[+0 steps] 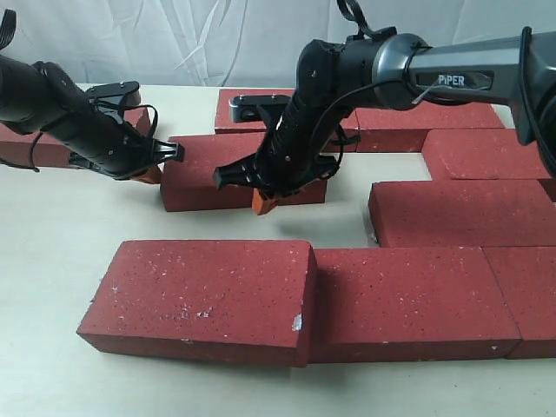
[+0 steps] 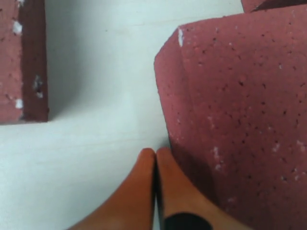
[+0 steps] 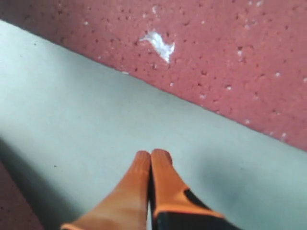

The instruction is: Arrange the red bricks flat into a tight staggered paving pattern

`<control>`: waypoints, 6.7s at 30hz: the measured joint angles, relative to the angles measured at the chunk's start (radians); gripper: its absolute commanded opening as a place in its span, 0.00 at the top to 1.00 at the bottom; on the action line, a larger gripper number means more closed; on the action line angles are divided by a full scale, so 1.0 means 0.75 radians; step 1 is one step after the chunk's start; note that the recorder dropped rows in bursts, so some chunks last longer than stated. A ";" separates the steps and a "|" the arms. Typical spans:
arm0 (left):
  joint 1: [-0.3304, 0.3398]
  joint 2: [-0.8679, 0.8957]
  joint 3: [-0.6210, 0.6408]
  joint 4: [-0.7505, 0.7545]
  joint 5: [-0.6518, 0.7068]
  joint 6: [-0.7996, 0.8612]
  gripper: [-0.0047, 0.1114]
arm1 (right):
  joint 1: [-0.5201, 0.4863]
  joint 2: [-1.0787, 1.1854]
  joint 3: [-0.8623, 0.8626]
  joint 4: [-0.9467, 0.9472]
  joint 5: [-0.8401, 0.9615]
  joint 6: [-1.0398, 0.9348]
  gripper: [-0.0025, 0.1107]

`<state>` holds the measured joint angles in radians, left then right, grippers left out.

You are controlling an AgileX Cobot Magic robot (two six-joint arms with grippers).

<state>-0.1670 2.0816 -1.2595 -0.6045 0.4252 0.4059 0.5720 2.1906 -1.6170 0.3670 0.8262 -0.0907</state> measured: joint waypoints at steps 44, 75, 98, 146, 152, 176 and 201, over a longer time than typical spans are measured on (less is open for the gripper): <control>0.007 -0.002 0.000 0.070 -0.003 0.000 0.96 | 0.000 0.070 0.000 0.025 -0.240 0.029 0.98; 0.001 -0.002 0.000 -0.015 -0.040 -0.002 0.96 | -0.114 -0.147 0.000 0.013 -0.002 0.053 0.98; -0.153 -0.002 0.000 -0.038 -0.113 -0.003 0.96 | -0.200 -0.162 0.000 0.044 0.037 0.090 0.98; -0.264 0.094 -0.039 -0.413 -0.179 0.092 0.96 | -0.200 -0.162 0.000 0.046 0.003 0.093 0.98; -0.316 0.096 -0.064 -0.527 -0.179 0.228 0.96 | -0.200 -0.162 0.000 0.046 0.003 0.093 0.98; -0.447 0.226 -0.281 -0.549 -0.161 0.266 0.96 | -0.212 -0.165 0.000 -0.020 0.024 0.111 0.98; -0.041 -0.082 -0.222 0.071 0.358 -0.192 0.96 | -0.199 -0.165 0.000 0.031 0.238 0.121 0.98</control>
<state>-0.1978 2.0200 -1.4260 -0.5511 0.6938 0.2622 0.4224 2.0671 -1.6170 0.3905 1.0050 0.0000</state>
